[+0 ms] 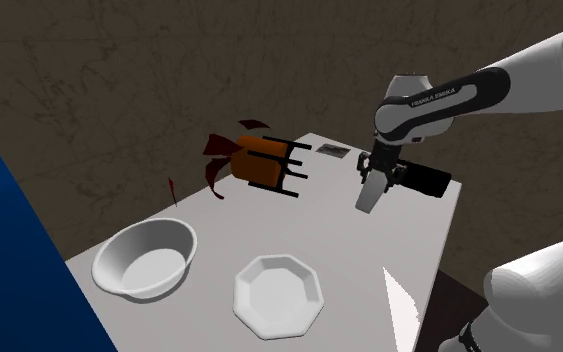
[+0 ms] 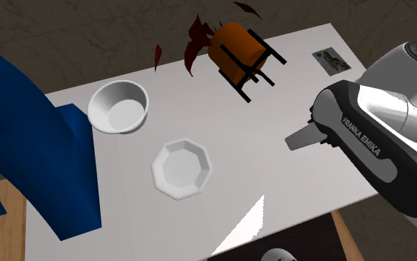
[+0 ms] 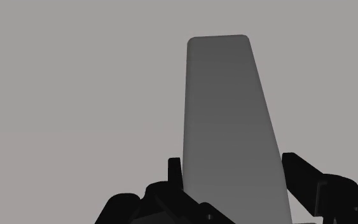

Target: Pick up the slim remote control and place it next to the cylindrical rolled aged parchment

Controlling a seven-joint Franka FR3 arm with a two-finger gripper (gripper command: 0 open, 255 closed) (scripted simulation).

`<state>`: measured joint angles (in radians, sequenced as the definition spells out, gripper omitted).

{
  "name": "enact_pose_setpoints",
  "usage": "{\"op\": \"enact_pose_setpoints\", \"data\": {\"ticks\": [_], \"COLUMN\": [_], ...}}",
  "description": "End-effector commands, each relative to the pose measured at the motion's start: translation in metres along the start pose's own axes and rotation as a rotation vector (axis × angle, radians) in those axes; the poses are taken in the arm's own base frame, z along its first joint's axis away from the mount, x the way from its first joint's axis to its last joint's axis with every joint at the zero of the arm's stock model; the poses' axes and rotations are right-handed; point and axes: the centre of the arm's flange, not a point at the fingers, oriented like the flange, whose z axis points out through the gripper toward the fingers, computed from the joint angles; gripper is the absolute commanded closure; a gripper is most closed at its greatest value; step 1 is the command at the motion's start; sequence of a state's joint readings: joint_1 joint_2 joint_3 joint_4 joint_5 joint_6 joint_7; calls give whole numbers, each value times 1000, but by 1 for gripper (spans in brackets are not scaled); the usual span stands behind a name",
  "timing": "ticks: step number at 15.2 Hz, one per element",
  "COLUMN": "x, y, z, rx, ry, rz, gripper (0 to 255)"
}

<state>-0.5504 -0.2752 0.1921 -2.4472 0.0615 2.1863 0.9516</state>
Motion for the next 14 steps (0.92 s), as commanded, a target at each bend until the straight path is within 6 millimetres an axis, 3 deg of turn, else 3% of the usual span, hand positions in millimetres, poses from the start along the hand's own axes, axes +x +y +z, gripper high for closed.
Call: {"op": "enact_pose_setpoints", "data": {"ticks": [1, 10, 14], "x": [0, 0, 0], "y": [1, 1, 1], "z": [11, 58, 62], "rx": [1, 1, 1], "ry": [0, 0, 0], "rz": [0, 0, 0], "gripper": [255, 255, 255]}}
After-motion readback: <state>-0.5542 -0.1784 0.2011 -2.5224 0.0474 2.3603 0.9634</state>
